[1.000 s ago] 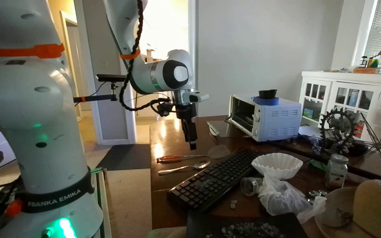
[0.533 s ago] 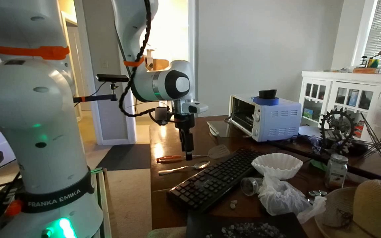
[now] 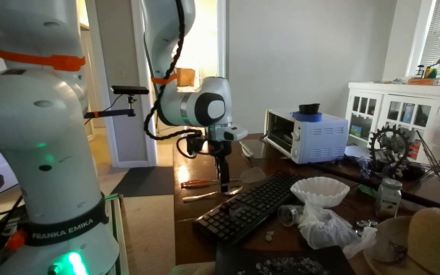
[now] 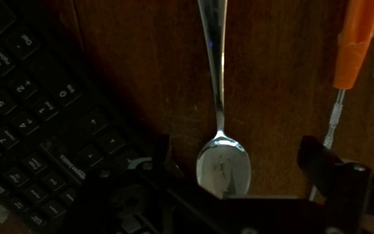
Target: Transfer a spoonful of contents from the black plate to the table
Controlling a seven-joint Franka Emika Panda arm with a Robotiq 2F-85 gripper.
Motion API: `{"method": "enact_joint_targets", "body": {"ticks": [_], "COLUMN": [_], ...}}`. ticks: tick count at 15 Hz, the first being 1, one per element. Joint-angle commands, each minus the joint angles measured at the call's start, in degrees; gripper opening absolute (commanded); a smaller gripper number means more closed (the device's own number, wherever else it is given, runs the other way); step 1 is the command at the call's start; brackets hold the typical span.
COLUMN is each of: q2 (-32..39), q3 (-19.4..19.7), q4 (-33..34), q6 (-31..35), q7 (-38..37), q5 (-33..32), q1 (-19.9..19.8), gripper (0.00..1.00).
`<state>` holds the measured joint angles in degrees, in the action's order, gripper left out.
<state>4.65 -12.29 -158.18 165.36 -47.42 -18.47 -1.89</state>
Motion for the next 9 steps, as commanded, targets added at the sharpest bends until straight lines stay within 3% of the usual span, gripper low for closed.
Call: {"method": "enact_joint_targets", "body": {"ticks": [1, 7, 9], "q2": [2.60, 3.29, 3.51], "q3": [0.37, 1.35, 1.47], "q4": [0.00, 0.03, 0.04], "q6": [3.50, 2.77, 2.96], "q7": [-2.91, -5.40, -6.50], "q5": [-2.90, -7.80, -9.53], "q1": [0.13, 0.62, 0.38], "gripper": [1.00, 1.00, 0.89]}}
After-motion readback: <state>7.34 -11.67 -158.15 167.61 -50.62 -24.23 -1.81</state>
